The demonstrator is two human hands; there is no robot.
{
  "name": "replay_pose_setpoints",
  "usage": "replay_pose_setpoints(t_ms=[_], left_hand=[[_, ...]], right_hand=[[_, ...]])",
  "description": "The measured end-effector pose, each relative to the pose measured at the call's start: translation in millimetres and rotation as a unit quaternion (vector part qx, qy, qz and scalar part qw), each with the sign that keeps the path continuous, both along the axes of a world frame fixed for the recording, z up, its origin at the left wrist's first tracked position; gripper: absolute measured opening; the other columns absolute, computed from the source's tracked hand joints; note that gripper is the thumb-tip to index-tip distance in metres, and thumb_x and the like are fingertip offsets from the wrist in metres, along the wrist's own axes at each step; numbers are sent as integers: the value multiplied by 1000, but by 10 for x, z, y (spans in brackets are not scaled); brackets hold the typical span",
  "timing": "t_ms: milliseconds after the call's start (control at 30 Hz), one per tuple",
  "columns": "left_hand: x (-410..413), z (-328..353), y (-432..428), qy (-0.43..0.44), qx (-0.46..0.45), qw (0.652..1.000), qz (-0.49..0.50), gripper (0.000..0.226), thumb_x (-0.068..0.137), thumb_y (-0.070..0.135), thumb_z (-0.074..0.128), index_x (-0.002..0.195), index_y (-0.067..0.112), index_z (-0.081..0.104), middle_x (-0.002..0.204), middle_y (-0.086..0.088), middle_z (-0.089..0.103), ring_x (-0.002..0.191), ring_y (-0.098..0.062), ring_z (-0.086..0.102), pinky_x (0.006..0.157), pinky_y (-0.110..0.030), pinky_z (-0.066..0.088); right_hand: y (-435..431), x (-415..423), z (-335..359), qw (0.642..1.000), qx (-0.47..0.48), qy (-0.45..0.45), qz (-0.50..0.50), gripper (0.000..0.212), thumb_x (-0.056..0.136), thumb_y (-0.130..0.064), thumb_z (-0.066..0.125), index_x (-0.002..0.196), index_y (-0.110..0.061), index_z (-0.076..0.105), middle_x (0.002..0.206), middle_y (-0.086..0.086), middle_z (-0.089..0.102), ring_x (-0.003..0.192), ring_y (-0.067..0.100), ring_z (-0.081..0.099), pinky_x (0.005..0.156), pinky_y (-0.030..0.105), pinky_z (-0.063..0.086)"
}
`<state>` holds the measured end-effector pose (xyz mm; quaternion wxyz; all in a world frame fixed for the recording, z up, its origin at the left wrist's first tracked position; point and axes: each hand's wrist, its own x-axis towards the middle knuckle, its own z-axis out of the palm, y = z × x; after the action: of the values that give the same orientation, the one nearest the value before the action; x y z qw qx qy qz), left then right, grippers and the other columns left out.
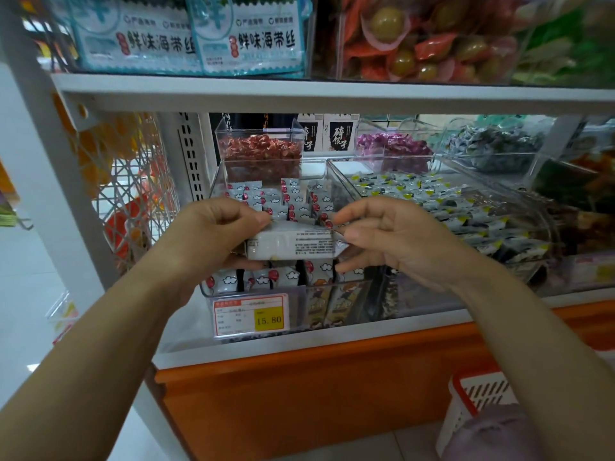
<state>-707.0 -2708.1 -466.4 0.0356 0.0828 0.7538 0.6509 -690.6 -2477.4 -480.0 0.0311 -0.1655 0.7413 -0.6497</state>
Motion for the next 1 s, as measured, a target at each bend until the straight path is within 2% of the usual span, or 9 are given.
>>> replay_pose_setpoints(t_ms=[100,200,300,367,433,500,567,733,1000], left_hand=[[10,4,3,-11,3,1000,-7,18,83,18,60,78,5,70,85,-14,71,71,-21,71,54,-22,57],[10,6,10,-31,5,999,-10,20,84,20,60,81,3,71,89,-16,72,79,-27,71,60,-27,59],[13,8,8,-40,17,999,3,22,84,20,60,84,0,70,89,-16,71,72,-25,71,52,-20,56],[12,1,8,-37,15,999,10,22,84,20,61,83,-1,69,90,-17,71,70,-25,71,51,-20,56],[7,-6,11,-36,13,999,8,25,80,22,62,84,-1,70,90,-17,71,73,-26,71,53,-21,57],[9,5,6,-47,37,998,-6,35,71,28,63,87,-2,69,91,-16,71,74,-24,72,55,-20,56],[13,29,-22,-69,83,993,-42,38,67,28,62,90,-2,69,92,-15,73,80,-22,72,59,-19,56],[0,64,-89,-87,107,986,-99,38,65,10,64,100,-3,66,99,-15,72,90,-22,70,66,-20,56],[3,53,-120,-83,118,983,-112,41,61,1,62,102,-1,66,101,-16,71,93,-24,69,71,-25,58]], right_hand=[[-10,12,-2,1000,10,22,-7,12,89,-4,55,98,-9,60,77,-6,72,71,19,71,67,31,59],[-39,13,-1,999,-5,33,-26,12,91,-1,51,96,-7,59,81,9,73,73,26,71,63,27,58],[-67,36,12,998,-25,44,-29,17,86,-22,56,96,-9,62,93,14,70,78,28,71,64,29,58],[-89,51,8,999,0,43,-33,29,76,-35,61,97,-15,65,94,6,71,80,23,71,65,30,58],[-111,39,-28,997,32,57,-52,19,78,-27,66,94,-18,66,90,0,73,80,20,71,65,29,59],[-139,10,-55,995,9,51,-82,8,85,-13,63,92,-15,66,88,2,73,79,22,71,65,29,59],[-155,-8,-67,994,-30,35,-100,9,88,-8,59,92,-10,66,88,7,72,76,23,72,64,28,58],[-176,-14,-62,987,-103,9,-122,12,90,-5,56,86,-7,67,85,12,71,71,24,70,59,27,58],[-211,-8,-66,985,-106,18,-133,17,91,-5,54,83,-10,68,84,8,71,78,23,70,61,25,57]])
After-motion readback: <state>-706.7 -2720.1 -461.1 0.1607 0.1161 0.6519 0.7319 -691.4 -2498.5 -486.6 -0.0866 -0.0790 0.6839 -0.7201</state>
